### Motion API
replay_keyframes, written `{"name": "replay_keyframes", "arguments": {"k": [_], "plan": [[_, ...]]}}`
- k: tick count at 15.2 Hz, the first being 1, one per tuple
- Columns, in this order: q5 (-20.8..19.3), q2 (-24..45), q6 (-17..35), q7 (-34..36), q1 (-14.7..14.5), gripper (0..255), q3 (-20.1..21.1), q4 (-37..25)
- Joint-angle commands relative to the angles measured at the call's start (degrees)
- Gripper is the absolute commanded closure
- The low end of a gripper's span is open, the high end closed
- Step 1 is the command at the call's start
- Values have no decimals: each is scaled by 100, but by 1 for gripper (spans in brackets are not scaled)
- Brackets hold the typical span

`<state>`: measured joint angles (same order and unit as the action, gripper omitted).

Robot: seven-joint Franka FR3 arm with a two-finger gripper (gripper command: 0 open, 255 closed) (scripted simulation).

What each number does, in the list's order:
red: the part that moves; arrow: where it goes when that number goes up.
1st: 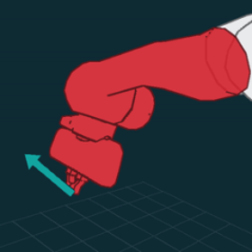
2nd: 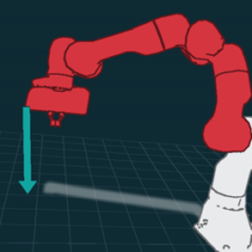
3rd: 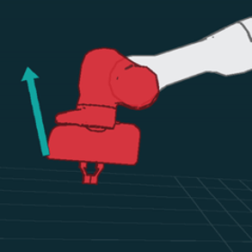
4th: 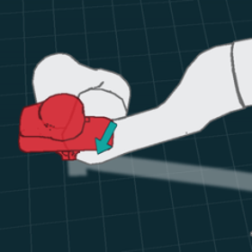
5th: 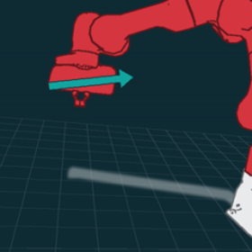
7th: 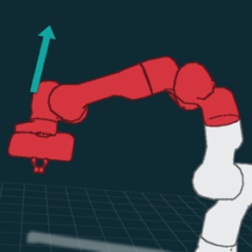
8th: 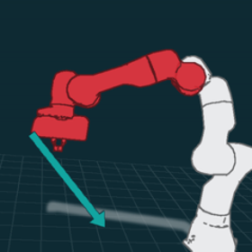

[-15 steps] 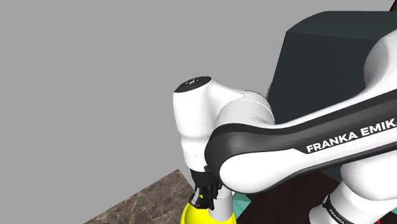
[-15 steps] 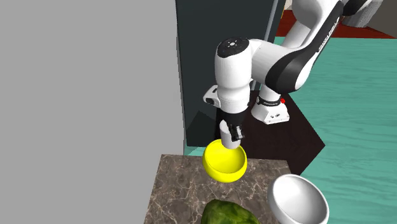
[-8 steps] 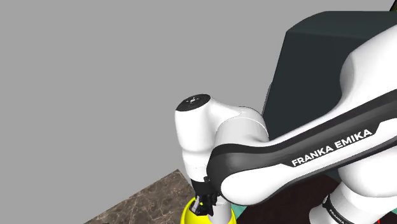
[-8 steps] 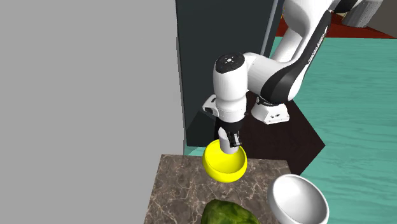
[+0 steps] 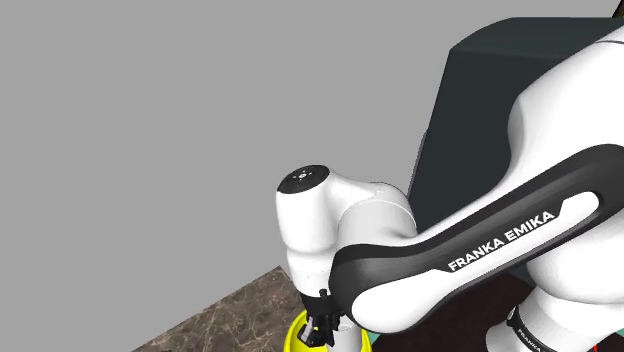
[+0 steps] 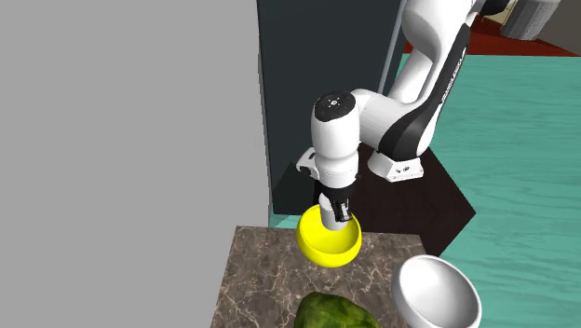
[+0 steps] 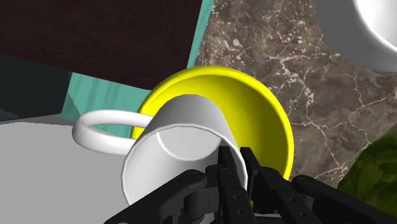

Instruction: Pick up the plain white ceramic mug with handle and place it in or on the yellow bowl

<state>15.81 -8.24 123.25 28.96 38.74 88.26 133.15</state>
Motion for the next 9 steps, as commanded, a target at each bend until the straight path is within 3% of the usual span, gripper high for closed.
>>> {"name": "replay_keyframes", "arguments": {"k": [1, 4, 5, 9], "plan": [[-2, 3, 6, 2, 17, 255, 18, 1], [-2, 3, 5, 2, 16, 255, 17, 1], [-2, 3, 5, 2, 16, 0, 17, 1], [-2, 3, 5, 2, 16, 0, 17, 1]]}}
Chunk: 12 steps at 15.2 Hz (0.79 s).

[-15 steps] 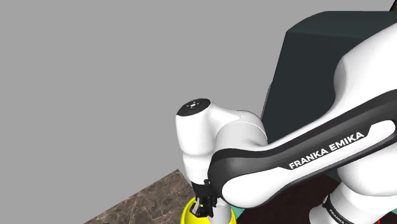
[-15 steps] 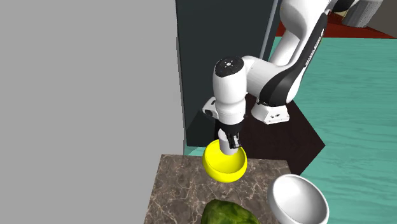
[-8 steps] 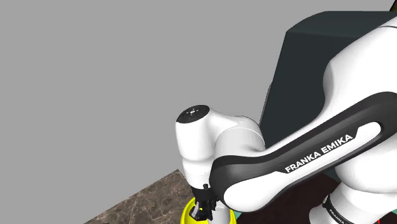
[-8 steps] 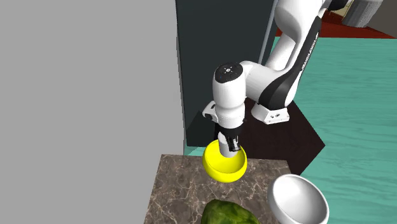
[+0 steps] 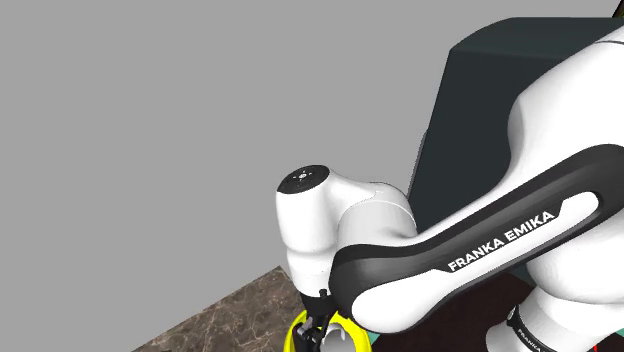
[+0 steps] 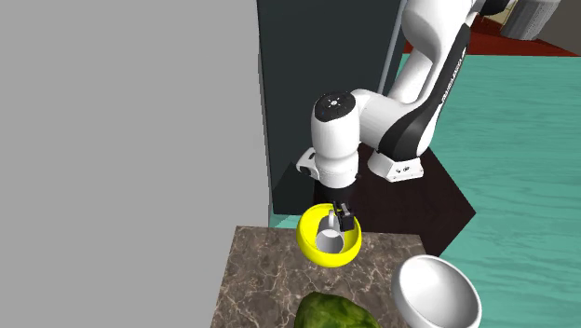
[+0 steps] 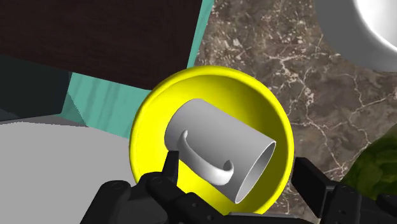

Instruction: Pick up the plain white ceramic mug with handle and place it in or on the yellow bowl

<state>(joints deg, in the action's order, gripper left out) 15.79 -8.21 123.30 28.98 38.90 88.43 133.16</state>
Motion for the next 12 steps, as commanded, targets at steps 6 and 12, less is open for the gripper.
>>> {"name": "replay_keyframes", "arguments": {"k": [6, 12], "plan": [[327, -501, -857, -292, -1064, 0, -1305, -476], [330, -504, -858, -294, -1060, 0, -1302, -477]]}}
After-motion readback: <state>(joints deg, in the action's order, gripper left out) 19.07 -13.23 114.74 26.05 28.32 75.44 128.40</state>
